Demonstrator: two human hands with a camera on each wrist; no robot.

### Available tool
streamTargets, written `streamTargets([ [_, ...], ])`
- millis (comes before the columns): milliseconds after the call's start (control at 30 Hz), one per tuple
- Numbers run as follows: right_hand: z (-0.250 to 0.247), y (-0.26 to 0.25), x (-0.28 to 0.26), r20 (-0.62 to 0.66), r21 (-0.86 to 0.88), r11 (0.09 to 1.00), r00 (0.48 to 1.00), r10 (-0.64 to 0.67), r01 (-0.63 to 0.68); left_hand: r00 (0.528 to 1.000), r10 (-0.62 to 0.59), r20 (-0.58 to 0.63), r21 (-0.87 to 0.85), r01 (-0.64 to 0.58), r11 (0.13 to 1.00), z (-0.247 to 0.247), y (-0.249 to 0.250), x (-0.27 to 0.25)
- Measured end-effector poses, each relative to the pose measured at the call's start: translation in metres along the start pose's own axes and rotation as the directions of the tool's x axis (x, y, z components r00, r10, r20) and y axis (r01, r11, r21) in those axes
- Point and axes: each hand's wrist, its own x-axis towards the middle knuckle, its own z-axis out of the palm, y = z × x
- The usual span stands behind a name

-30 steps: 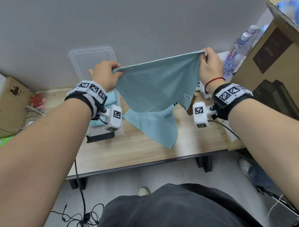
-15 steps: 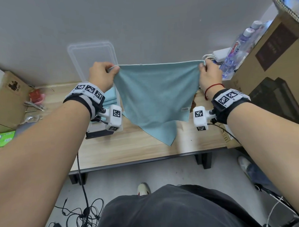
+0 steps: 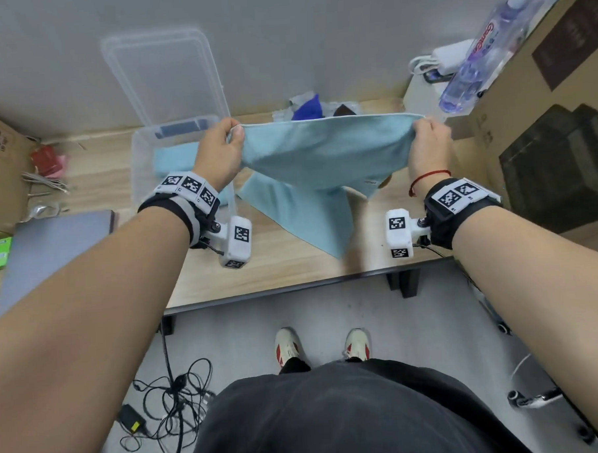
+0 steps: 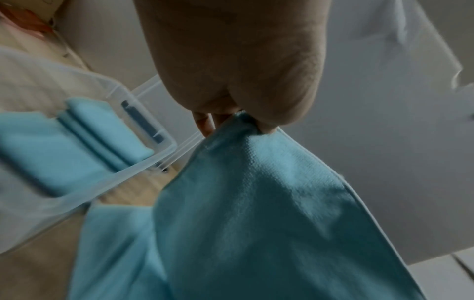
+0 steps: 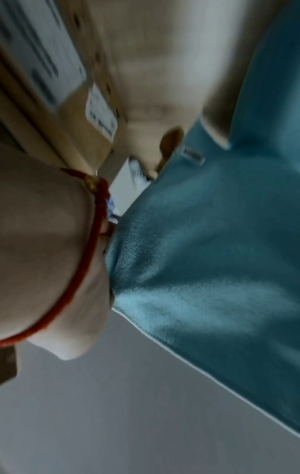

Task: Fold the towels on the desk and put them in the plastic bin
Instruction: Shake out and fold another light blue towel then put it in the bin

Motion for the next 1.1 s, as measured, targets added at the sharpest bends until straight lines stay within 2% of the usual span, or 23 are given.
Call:
streamTargets([
  [167, 0.010, 0.083, -0.023, 0.048, -0.138, 0.986, 0.994, 0.103, -0.095, 0.972, -0.148, 0.181, 0.209, 0.109, 0.972, 0.037, -0.063, -0.037],
  [267, 0.012, 0.127, -0.044, 0.139, -0.214, 0.959, 0.966, 0.220, -0.188, 0.925, -0.226, 0.304, 0.335, 0.118, 0.935, 0.059, -0.101, -0.059],
  [367, 0.016, 0.167, -0.059, 0.188, -0.286, 0.935, 0.945, 0.269, -0.210, 0.897, -0.274, 0.347, 0.416, 0.115, 0.902, 0.076, -0.126, -0.075],
  [567, 0.023, 0.192, -0.061, 0.201, -0.346, 0.924, 0.950, 0.240, -0.160, 0.908, -0.262, 0.327, 0.470, 0.084, 0.879, 0.094, -0.127, -0.083],
  [800, 0.041, 0.189, -0.030, 0.234, -0.350, 0.932, 0.955, 0.184, -0.094, 0.915, -0.340, 0.216, 0.366, 0.247, 0.897, 0.109, -0.135, -0.063],
  [1100, 0.070, 0.193, 0.007, 0.307, -0.387, 0.921, 0.937, 0.167, -0.038, 0.877, -0.461, 0.137, 0.379, 0.384, 0.842, 0.123, -0.145, -0.037],
])
